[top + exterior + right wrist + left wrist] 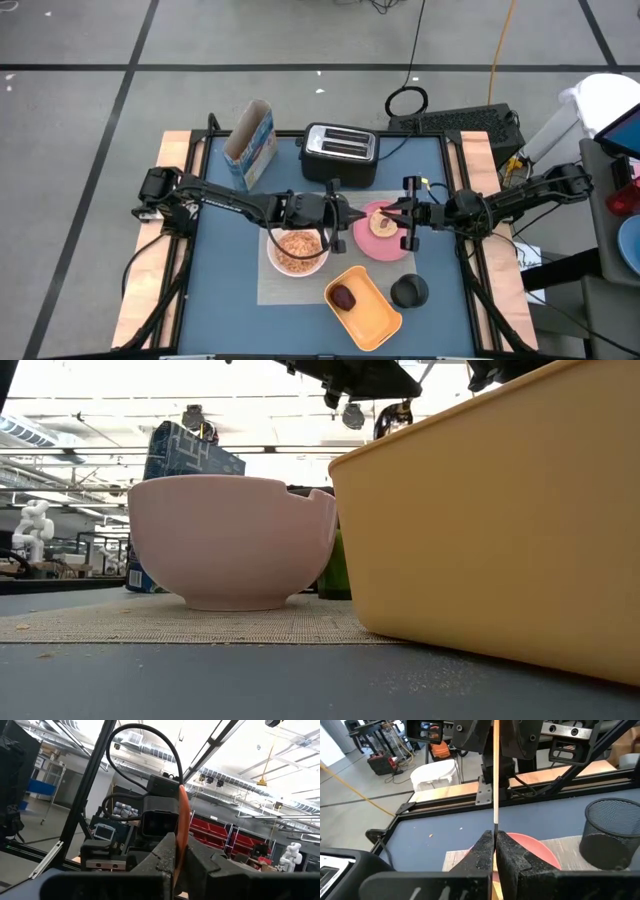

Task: Arrange a breakfast setting
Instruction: Put the orange spoon to the right of the pink plate

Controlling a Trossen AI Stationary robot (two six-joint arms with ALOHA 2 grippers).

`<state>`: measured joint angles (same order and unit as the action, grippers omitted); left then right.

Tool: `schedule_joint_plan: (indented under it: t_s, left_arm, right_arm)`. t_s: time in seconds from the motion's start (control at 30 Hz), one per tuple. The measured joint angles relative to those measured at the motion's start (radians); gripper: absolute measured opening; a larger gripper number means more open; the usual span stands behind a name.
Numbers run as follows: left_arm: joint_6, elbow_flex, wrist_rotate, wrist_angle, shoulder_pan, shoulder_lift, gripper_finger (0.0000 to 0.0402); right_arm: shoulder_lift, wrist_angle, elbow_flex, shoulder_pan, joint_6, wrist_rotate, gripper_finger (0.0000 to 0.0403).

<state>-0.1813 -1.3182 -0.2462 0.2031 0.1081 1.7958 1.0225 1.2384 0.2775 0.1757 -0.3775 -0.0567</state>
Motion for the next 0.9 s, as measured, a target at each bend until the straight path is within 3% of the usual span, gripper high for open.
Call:
schedule_joint_plan:
  t_s: [0.53, 0.9]
  left_arm:
    - [0.011, 0.000, 0.045, 0.002, -0.001, 0.000, 0.0008]
    - [0.015, 0.000, 0.044, 0.004, -0.002, 0.000, 0.0007]
  right_arm:
    - [0.000, 0.000, 0.000, 0.000, 0.000, 0.004, 0.0032]
    - [0.000, -0.001, 0.000, 0.001, 0.131, 0.005, 0.0120]
